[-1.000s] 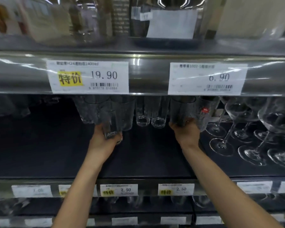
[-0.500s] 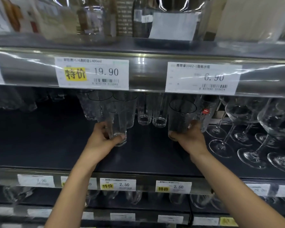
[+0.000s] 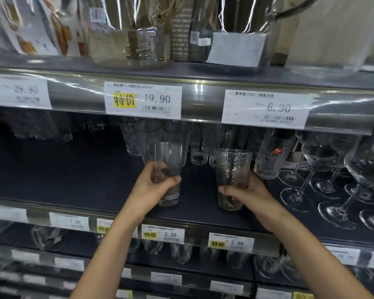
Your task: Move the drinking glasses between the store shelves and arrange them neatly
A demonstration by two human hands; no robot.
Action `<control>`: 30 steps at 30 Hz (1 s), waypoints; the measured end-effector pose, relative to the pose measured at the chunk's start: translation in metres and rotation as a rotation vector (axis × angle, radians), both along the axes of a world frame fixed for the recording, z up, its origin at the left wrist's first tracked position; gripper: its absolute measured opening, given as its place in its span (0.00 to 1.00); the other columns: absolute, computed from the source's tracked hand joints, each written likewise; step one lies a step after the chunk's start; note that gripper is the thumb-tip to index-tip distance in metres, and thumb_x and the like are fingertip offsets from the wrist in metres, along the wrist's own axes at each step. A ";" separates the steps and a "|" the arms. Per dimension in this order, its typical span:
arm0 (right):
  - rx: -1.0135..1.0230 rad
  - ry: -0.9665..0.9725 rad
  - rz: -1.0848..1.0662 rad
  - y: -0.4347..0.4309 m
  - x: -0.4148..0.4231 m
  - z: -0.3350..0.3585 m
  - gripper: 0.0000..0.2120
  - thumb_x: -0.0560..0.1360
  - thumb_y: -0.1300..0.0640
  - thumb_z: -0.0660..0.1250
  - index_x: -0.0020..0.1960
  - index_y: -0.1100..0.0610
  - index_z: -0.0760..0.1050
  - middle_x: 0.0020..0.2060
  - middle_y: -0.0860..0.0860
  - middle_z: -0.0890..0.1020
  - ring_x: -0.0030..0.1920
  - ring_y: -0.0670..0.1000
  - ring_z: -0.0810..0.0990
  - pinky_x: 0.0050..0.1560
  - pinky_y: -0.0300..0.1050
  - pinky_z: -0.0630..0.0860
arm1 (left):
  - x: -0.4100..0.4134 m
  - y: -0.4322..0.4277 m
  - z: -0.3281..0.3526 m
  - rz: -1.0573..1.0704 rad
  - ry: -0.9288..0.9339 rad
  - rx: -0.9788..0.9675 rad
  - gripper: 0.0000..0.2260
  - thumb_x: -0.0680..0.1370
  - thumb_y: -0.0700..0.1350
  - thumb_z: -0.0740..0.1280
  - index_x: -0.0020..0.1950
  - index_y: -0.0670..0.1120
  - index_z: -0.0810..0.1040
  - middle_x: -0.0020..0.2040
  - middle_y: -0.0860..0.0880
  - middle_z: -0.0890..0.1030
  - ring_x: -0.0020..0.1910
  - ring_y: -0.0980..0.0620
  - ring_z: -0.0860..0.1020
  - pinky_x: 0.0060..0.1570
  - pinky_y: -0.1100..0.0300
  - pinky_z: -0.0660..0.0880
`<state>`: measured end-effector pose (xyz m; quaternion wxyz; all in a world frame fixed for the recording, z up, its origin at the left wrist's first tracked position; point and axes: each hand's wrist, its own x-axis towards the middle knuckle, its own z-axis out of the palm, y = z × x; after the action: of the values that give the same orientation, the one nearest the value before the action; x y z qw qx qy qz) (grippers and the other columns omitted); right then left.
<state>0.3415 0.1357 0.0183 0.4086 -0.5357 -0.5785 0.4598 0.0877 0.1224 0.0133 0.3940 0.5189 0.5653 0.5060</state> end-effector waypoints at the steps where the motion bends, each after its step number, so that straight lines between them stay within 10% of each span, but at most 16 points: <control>1: -0.024 0.063 0.043 -0.007 -0.002 0.004 0.23 0.67 0.56 0.78 0.58 0.50 0.74 0.54 0.55 0.83 0.56 0.53 0.82 0.59 0.47 0.77 | 0.004 -0.007 0.002 -0.001 -0.057 0.011 0.14 0.72 0.49 0.75 0.55 0.54 0.76 0.50 0.50 0.81 0.52 0.51 0.82 0.47 0.62 0.75; 11: -0.200 0.594 0.344 -0.057 -0.047 0.023 0.39 0.52 0.35 0.82 0.55 0.57 0.82 0.41 0.58 0.84 0.34 0.55 0.81 0.37 0.50 0.82 | 0.013 -0.099 0.027 0.077 -0.496 0.018 0.20 0.71 0.53 0.72 0.57 0.44 0.76 0.42 0.45 0.83 0.33 0.47 0.80 0.32 0.53 0.78; 17: -0.320 0.659 0.507 -0.085 -0.096 0.012 0.56 0.48 0.37 0.84 0.68 0.62 0.69 0.44 0.61 0.84 0.31 0.56 0.81 0.30 0.48 0.80 | -0.009 -0.162 0.021 0.224 -0.468 0.021 0.18 0.75 0.54 0.71 0.56 0.43 0.75 0.39 0.43 0.81 0.32 0.44 0.81 0.30 0.57 0.77; 30: -0.408 0.610 0.938 -0.142 -0.216 0.017 0.52 0.51 0.36 0.82 0.62 0.69 0.72 0.39 0.59 0.82 0.29 0.55 0.78 0.28 0.46 0.78 | -0.076 -0.274 0.024 0.687 -0.516 0.165 0.25 0.71 0.53 0.71 0.61 0.39 0.75 0.43 0.42 0.80 0.31 0.46 0.79 0.31 0.54 0.78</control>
<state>0.1252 -0.0066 0.0349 0.1983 -0.1344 -0.5098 0.8263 0.0122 -0.1515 0.0374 0.2883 0.1873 0.5457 0.7642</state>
